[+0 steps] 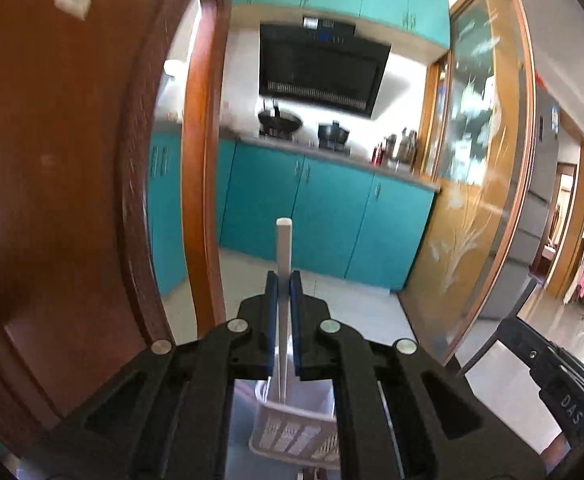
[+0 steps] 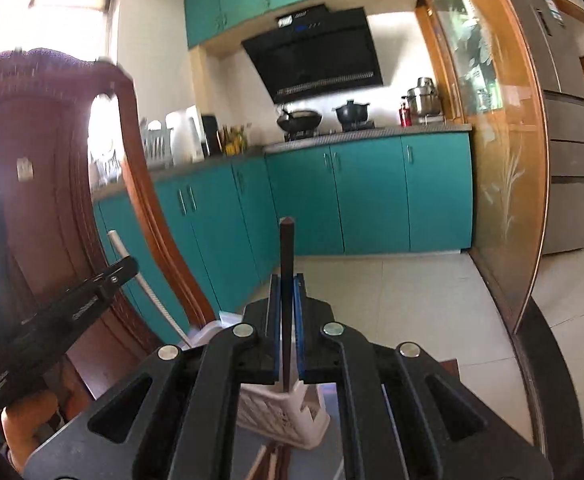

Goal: Organize utensils

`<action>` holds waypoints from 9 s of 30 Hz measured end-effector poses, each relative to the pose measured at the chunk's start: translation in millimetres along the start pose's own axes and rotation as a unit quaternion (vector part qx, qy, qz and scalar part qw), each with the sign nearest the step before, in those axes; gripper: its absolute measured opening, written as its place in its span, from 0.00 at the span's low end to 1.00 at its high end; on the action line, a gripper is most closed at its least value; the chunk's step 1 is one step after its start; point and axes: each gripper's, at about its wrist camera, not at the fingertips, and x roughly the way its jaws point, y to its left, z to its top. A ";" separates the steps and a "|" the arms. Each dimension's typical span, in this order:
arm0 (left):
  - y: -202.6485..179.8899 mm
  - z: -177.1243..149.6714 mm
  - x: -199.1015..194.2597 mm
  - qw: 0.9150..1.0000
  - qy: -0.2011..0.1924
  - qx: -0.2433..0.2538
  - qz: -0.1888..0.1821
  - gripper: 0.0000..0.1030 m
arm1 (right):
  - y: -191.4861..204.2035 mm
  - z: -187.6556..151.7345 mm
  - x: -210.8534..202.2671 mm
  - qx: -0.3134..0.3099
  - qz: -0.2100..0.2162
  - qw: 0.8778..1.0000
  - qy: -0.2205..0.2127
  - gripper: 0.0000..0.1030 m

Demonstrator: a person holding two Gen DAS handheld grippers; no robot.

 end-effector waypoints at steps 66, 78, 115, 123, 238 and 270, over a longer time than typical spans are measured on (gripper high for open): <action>7.7 -212.2 22.9 0.897 0.425 0.085 -0.085 0.13 | 5.8 -184.3 83.5 -0.017 0.027 0.926 0.376 0.16; 23.1 -199.8 13.0 0.907 0.403 0.080 -0.091 0.13 | -20.9 -175.2 58.9 -0.076 -0.004 0.908 0.411 0.10; 15.2 -194.7 15.0 0.914 0.381 0.136 -0.018 0.23 | -21.9 -179.8 73.4 -0.060 -0.047 0.924 0.374 0.29; 9.2 -201.1 18.6 0.912 0.382 0.153 -0.008 0.23 | -8.9 -183.4 77.7 -0.104 -0.068 0.930 0.346 0.33; 23.1 -113.4 -23.8 0.975 0.219 0.041 -0.006 0.39 | -61.5 -160.9 45.8 -0.014 0.032 0.914 0.405 0.33; 5.9 -166.7 6.7 0.944 0.314 0.101 0.017 0.57 | -60.5 -156.0 119.7 0.043 -0.025 0.949 0.310 0.32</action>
